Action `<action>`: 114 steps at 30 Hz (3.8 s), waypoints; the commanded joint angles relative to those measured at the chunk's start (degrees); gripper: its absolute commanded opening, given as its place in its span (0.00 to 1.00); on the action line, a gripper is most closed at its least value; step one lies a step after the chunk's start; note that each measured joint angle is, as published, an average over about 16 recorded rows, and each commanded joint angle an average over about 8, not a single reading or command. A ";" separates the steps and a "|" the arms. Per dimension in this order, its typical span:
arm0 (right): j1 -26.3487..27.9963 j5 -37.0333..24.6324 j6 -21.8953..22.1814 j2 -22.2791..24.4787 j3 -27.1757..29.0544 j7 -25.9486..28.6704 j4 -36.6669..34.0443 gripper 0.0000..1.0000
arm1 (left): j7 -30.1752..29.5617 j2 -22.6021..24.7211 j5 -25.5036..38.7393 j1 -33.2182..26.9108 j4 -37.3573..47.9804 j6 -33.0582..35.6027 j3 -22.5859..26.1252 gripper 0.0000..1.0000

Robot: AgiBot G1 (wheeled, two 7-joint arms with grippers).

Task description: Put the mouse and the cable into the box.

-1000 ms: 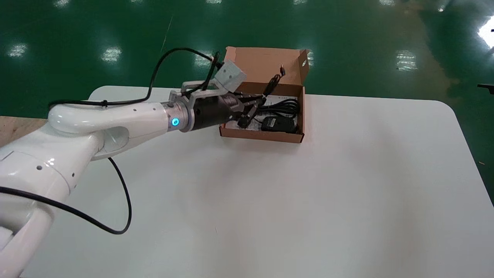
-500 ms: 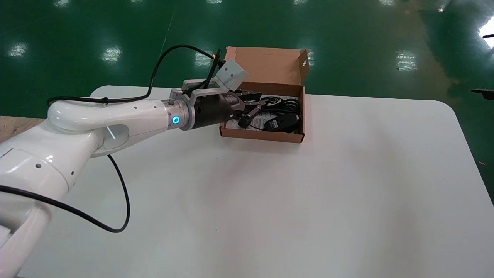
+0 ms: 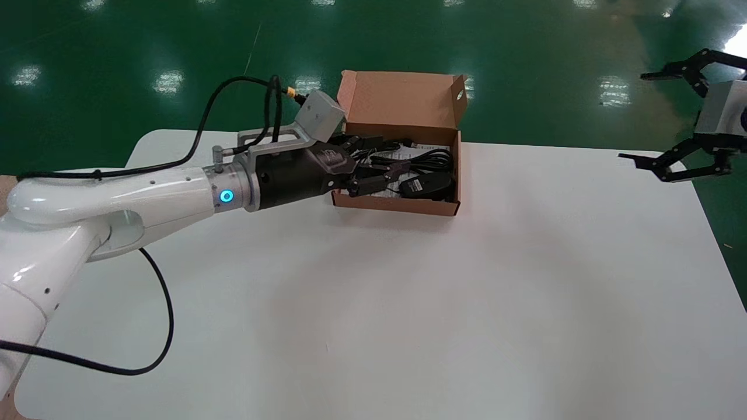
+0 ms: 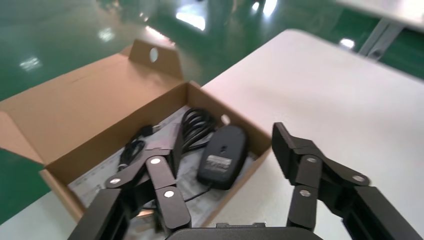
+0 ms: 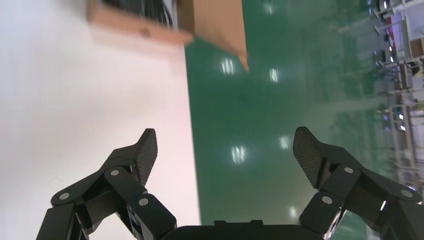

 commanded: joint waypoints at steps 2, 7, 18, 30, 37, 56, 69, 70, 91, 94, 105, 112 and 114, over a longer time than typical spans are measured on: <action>-2.63 1.88 -1.02 0.08 1.84 3.04 2.52 1.00 | -0.69 -2.15 -0.91 1.51 -2.80 2.07 -1.66 1.00; -7.05 5.05 -2.74 0.22 4.93 8.17 6.77 1.00 | -1.86 -5.78 -2.43 4.05 -7.53 5.55 -4.47 1.00; -16.73 11.97 -6.50 0.52 11.69 19.37 16.07 1.00 | -4.40 -13.72 -5.77 9.61 -17.86 13.16 -10.59 1.00; -27.31 19.54 -10.62 0.84 19.09 31.62 26.23 1.00 | -7.19 -22.39 -9.42 15.68 -29.14 21.48 -17.29 1.00; -33.55 24.01 -13.04 1.04 23.45 38.85 32.22 1.00 | -8.83 -27.51 -11.58 19.27 -35.81 26.39 -21.24 1.00; -42.60 30.53 -16.50 1.29 29.76 48.63 40.86 1.00 | -11.17 -35.05 -14.90 24.63 -45.65 33.69 -27.11 1.00; -41.72 29.89 -16.18 1.29 29.14 48.05 40.01 1.00 | -10.97 -34.29 -14.50 24.04 -44.62 32.88 -26.49 1.00; -41.68 29.86 -16.16 1.29 29.11 48.03 39.97 1.00 | -10.96 -34.26 -14.48 24.02 -44.58 32.85 -26.46 1.00; -41.33 29.57 -16.05 1.28 28.88 47.79 39.66 1.00 | -10.88 -33.96 -14.33 23.80 -44.17 32.56 -26.24 1.00; -41.31 29.56 -16.04 1.28 28.87 47.78 39.64 1.00 | -10.87 -33.95 -14.32 23.79 -44.16 32.54 -26.22 1.00; -41.27 29.52 -16.01 1.28 28.82 47.74 39.60 1.00 | -10.87 -33.91 -14.27 23.76 -44.12 32.49 -26.17 1.00; -41.24 29.50 -16.00 1.28 28.81 47.73 39.58 1.00 | -10.86 -33.89 -14.26 23.74 -44.09 32.47 -26.16 1.00; -41.24 29.50 -16.00 1.28 28.81 47.72 39.57 1.00 | -10.86 -33.88 -14.26 23.74 -44.08 32.47 -26.16 1.00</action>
